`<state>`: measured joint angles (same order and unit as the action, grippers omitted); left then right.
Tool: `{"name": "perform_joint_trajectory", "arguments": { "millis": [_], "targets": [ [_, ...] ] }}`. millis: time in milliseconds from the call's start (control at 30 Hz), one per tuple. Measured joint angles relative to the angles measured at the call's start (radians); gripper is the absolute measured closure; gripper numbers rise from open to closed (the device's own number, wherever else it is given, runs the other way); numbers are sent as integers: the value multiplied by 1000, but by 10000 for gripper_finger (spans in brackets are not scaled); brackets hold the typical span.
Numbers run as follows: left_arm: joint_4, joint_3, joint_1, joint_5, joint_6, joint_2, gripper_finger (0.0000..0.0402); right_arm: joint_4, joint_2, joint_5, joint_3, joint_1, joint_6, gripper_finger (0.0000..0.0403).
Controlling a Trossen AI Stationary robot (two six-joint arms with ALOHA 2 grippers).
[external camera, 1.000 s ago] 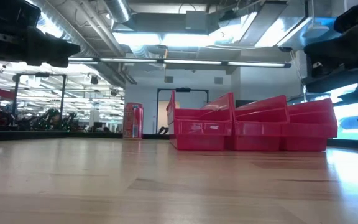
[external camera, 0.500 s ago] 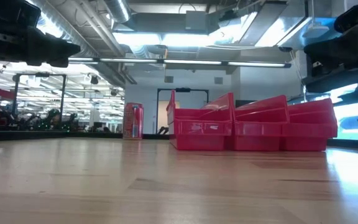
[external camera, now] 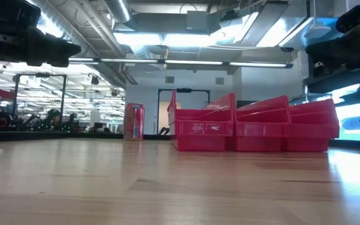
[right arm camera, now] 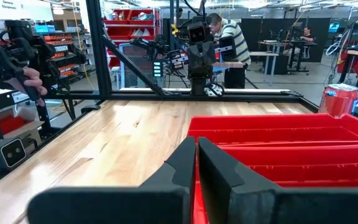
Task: Sort silverware
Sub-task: Return to Home Position
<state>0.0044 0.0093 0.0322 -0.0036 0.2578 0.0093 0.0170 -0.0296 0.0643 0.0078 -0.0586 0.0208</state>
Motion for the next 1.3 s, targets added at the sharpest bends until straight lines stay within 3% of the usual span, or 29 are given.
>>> {"name": "perform_joint_trajectory", "arguments": {
  "millis": [333, 1300],
  "targets": [
    [0, 0, 0, 0, -13, 0, 402, -7, 0, -52, 0, 0, 1, 402],
    [0, 0, 0, 0, -15, 0, 402, -10, 0, -54, 1, 0, 49, 402]
  ]
}}
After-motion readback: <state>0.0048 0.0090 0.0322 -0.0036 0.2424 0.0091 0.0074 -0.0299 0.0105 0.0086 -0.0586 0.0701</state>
